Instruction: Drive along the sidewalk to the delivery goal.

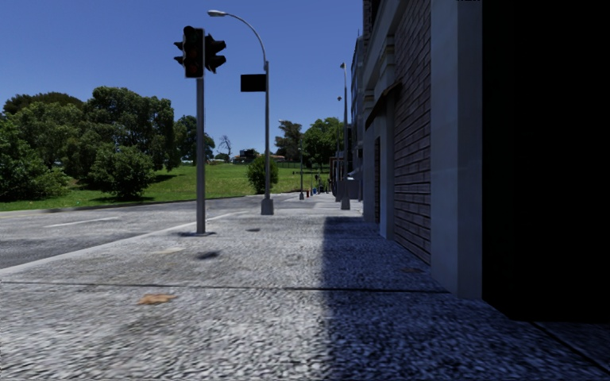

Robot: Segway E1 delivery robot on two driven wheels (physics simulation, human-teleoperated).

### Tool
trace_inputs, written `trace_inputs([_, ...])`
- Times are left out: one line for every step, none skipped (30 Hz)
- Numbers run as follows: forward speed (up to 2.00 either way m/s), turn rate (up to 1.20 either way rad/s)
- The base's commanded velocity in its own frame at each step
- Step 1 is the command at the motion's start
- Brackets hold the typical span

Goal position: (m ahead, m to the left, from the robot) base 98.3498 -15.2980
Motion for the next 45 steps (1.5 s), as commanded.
trace_inputs([1.77, 0.0])
trace_inputs([1.77, 0.0])
trace_inputs([1.77, 0.0])
trace_inputs([1.77, 0.0])
trace_inputs([1.77, 0.0])
trace_inputs([1.77, 0.0])
trace_inputs([1.77, 0.0])
trace_inputs([1.77, 0.0])
trace_inputs([1.77, 0.0])
trace_inputs([1.77, 0.0])
trace_inputs([1.77, 0.0])
trace_inputs([1.77, 0.0])
trace_inputs([1.77, 0.0])
trace_inputs([1.77, 0.0])
trace_inputs([1.77, 0.0])
trace_inputs([1.77, 0.0])
trace_inputs([1.77, 0.0])
trace_inputs([1.77, 0.0])
trace_inputs([1.77, 0.0])
trace_inputs([1.77, 0.0])
trace_inputs([1.77, 0.0])
trace_inputs([1.77, 0.0])
trace_inputs([1.77, 0.0])
trace_inputs([1.76, 0.0])
trace_inputs([1.76, 0.0])
trace_inputs([1.76, 0.0])
trace_inputs([1.76, 0.0])
trace_inputs([1.76, 0.0])
trace_inputs([1.76, 0.0])
trace_inputs([1.76, 0.0])
trace_inputs([1.76, 0.0])
trace_inputs([1.76, 0.0])
trace_inputs([1.76, 0.0])
trace_inputs([1.76, 0.0])
trace_inputs([1.76, 0.0])
trace_inputs([1.76, 0.0])
trace_inputs([1.76, 0.0])
trace_inputs([1.76, 0.0])
trace_inputs([1.76, 0.0])
trace_inputs([1.76, 0.0])
trace_inputs([1.76, 0.0])
trace_inputs([1.76, 0.0])
trace_inputs([1.76, 0.0])
trace_inputs([1.76, 0.0])
trace_inputs([1.76, 0.0])
